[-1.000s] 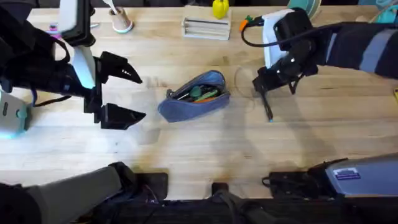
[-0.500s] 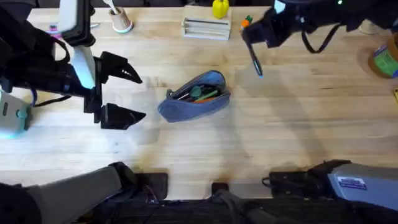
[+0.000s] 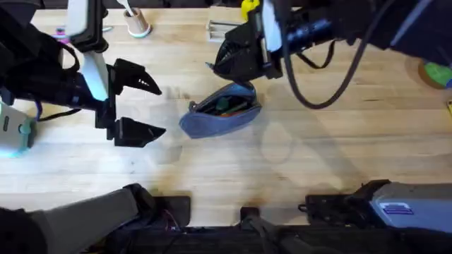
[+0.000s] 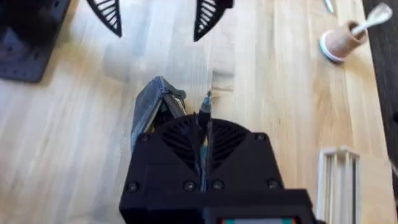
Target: Unzip the bag, pick up the pens from the table one at a time and place them inside, then zip the bag closed.
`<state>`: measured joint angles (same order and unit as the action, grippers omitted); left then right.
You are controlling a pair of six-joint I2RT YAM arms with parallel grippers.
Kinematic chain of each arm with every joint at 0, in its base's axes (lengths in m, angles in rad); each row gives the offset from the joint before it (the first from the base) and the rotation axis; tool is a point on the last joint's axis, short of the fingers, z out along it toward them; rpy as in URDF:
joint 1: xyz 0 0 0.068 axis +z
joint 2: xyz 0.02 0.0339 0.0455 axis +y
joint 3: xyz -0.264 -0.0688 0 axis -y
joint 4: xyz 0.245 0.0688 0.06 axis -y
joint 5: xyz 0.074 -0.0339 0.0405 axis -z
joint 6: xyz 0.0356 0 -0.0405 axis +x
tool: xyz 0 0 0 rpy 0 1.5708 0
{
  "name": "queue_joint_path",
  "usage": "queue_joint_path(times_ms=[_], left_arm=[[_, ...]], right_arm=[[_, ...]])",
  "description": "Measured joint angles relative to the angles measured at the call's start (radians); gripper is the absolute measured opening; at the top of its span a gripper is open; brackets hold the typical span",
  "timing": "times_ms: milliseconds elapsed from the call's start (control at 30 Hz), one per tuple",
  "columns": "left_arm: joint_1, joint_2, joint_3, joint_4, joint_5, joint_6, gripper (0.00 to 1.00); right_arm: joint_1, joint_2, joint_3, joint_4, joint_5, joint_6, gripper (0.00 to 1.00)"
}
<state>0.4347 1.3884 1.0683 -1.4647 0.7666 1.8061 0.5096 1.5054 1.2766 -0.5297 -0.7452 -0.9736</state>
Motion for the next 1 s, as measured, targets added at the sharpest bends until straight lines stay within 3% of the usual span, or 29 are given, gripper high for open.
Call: queue_joint_path(times_ms=[400,1000], left_arm=[[0.0,0.0,0.0,0.0,0.0,0.0,0.993],[0.0,0.0,0.0,0.022,0.0,0.0,0.993]], right_arm=[[0.071,0.166,0.0,-0.056,0.008,-0.225,0.034],[0.079,0.292,0.0,-0.077,0.06,-0.255,0.034]])
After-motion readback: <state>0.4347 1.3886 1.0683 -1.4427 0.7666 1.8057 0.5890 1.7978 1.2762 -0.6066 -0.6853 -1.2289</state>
